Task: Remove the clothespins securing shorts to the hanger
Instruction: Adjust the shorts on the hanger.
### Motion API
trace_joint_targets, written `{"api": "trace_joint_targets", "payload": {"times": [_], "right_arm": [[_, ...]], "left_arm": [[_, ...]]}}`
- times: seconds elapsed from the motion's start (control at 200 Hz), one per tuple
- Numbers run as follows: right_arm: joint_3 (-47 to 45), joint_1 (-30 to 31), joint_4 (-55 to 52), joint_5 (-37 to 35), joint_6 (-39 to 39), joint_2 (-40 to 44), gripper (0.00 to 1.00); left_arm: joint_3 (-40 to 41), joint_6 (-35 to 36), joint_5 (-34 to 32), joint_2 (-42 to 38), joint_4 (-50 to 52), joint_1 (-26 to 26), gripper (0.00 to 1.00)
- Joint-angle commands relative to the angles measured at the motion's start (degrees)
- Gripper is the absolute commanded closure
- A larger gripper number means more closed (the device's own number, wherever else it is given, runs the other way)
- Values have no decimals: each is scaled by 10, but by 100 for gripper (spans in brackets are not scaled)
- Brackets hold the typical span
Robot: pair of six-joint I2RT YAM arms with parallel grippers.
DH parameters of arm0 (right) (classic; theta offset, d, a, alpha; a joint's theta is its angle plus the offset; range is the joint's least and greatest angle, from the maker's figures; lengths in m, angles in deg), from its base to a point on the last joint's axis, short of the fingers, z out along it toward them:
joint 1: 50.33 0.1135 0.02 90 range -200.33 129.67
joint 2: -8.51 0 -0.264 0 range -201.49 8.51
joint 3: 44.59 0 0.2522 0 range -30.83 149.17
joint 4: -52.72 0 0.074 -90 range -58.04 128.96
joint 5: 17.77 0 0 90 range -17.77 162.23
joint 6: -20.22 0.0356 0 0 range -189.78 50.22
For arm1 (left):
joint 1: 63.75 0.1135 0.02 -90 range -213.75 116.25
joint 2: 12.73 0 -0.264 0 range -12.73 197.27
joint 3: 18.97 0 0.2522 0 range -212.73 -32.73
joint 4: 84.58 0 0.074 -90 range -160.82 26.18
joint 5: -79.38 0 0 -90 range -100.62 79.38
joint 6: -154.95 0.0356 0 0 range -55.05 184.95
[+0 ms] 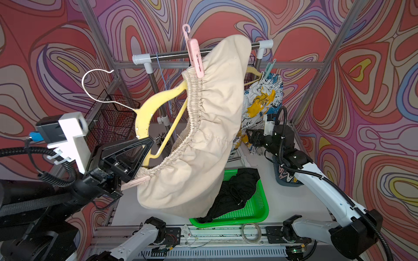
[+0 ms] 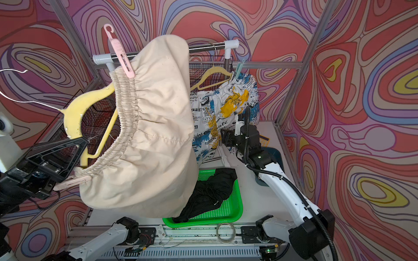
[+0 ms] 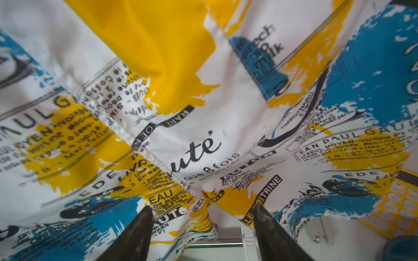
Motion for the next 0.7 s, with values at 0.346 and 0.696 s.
{"api": "trace_joint_targets", "payload": {"times": [0.346, 0.696], "right_arm": [[61, -5, 134, 164, 55, -176, 29], [108, -4, 152, 112, 54, -239, 29]], "left_arm": [[-25, 16, -10, -49, -18, -2, 100], [118, 32, 20, 0, -167, -2, 100]]}}
